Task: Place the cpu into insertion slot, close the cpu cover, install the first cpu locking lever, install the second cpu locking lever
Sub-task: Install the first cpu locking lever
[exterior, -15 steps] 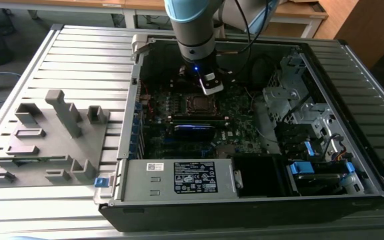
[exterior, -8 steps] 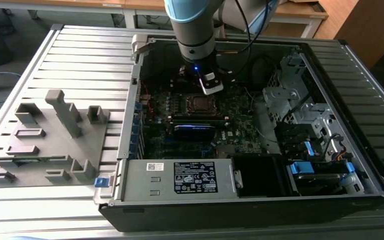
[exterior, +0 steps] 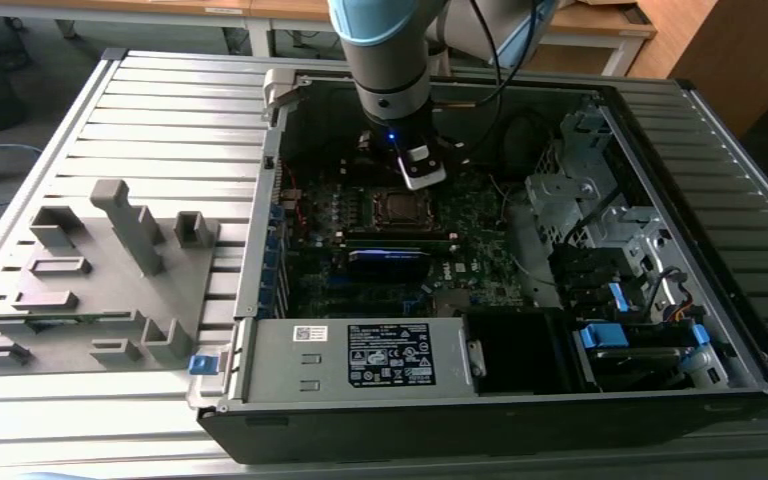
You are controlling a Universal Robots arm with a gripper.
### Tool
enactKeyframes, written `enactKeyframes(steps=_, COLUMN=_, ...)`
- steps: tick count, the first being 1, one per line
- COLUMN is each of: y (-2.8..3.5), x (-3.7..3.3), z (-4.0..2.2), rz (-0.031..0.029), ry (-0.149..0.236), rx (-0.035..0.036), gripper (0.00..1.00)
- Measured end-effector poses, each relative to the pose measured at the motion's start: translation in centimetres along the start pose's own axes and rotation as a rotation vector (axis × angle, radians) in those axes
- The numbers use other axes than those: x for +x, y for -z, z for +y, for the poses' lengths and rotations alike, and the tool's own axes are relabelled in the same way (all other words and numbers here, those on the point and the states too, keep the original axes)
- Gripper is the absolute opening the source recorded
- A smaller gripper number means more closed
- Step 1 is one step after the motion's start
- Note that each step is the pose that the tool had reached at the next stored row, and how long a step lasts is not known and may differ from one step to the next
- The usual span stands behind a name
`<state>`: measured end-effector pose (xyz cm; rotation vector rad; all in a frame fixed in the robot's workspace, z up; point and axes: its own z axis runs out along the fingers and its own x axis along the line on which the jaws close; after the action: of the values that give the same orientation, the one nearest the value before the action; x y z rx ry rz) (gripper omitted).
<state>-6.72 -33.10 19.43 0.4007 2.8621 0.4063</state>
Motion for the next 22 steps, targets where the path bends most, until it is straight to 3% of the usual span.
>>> enactKeyframes(steps=9, y=-0.03, x=0.26, z=-0.09, rz=-0.0018, ry=-0.003, rx=-0.0007, gripper=0.11)
enactKeyframes(steps=22, y=-0.22, x=0.31, z=-0.15, rz=-0.0106, ry=-0.001, rx=-0.0009, gripper=0.11)
